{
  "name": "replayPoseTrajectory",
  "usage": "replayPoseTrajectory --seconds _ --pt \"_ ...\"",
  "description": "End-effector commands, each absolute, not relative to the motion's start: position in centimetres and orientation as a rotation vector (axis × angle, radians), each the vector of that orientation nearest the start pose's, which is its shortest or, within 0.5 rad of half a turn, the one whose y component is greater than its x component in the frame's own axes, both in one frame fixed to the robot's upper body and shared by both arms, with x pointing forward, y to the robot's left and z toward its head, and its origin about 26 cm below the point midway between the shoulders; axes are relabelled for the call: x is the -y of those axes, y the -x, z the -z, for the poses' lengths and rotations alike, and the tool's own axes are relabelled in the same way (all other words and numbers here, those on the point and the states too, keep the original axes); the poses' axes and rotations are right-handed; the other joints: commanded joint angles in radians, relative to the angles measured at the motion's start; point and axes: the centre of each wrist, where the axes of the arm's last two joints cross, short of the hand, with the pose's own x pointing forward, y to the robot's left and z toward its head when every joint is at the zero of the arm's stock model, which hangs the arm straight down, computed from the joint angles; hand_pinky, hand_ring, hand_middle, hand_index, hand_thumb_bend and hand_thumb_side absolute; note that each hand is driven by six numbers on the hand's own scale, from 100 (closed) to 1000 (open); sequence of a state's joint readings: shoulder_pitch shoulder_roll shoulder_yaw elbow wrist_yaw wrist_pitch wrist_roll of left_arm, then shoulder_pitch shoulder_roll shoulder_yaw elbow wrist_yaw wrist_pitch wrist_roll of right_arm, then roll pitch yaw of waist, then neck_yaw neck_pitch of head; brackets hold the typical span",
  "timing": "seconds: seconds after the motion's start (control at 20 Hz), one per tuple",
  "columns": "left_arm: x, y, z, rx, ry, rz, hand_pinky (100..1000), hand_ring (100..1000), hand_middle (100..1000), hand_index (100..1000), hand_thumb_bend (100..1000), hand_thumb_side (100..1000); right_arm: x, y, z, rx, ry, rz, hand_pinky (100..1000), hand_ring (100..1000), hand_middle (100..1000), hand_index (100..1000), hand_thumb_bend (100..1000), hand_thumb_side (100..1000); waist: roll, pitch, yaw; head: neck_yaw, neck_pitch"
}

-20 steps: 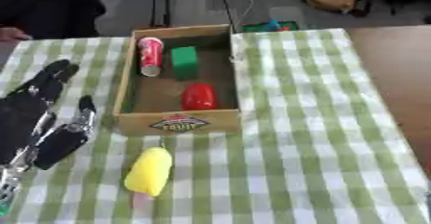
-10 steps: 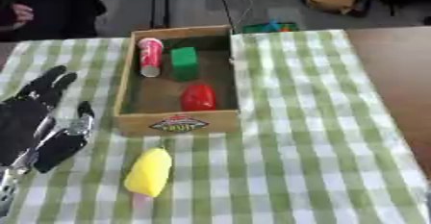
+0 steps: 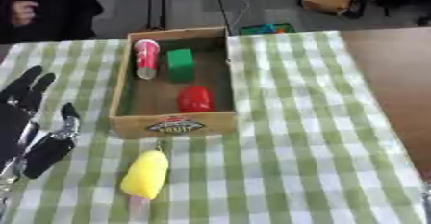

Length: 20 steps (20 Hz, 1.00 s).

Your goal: Pick up objects on the table and place them in the box.

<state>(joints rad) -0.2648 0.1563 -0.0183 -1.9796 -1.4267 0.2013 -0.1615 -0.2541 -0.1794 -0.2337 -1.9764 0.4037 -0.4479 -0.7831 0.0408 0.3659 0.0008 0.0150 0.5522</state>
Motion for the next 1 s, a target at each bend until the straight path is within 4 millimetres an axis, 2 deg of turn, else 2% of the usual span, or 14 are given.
replayPoseTrajectory --seconds 0.05,0.15,0.2,0.25,0.3,0.75,1.0 --pt "-23.6 -29.7 -17.6 1.606 -1.522 0.851 791 991 1000 1000 100 986 30.3 -29.2 -18.9 -3.048 -1.048 -0.690 422 434 321 455 100 759 -0.003 -0.013 0.000 0.004 -0.003" --pt "-23.8 -29.7 -17.4 1.611 -1.518 0.849 783 986 1000 1000 100 990 30.3 -29.2 -18.9 -3.048 -1.048 -0.689 422 434 321 455 100 759 -0.003 -0.013 0.000 0.005 -0.003" --pt "-23.9 -29.7 -17.3 1.613 -1.518 0.844 735 954 1000 1000 100 999 30.3 -29.2 -18.9 -3.047 -1.049 -0.689 422 434 321 455 100 759 -0.004 -0.013 0.000 0.005 -0.003" --pt "-24.0 -29.7 -17.2 1.616 -1.520 0.836 735 954 1000 1000 100 999 30.3 -29.2 -18.9 -3.047 -1.049 -0.690 422 434 321 455 100 759 -0.005 -0.012 0.000 0.005 -0.003" --pt "-24.0 -29.7 -17.1 1.615 -1.519 0.834 643 933 1000 1000 100 1000 30.3 -29.1 -18.9 -3.047 -1.050 -0.690 422 433 321 455 100 759 -0.005 -0.012 0.000 0.005 -0.003" --pt "-24.4 -30.8 -15.8 1.559 -1.457 0.882 657 932 1000 1000 100 1000 30.3 -29.1 -18.8 -3.050 -1.057 -0.689 421 433 319 454 100 759 -0.008 -0.010 -0.001 0.013 -0.006" --pt "-24.7 -32.0 -15.2 1.512 -1.440 0.920 731 952 1000 1000 100 1000 30.3 -29.1 -18.7 -3.052 -1.057 -0.687 420 432 318 454 100 759 -0.008 -0.008 -0.005 0.017 -0.006"
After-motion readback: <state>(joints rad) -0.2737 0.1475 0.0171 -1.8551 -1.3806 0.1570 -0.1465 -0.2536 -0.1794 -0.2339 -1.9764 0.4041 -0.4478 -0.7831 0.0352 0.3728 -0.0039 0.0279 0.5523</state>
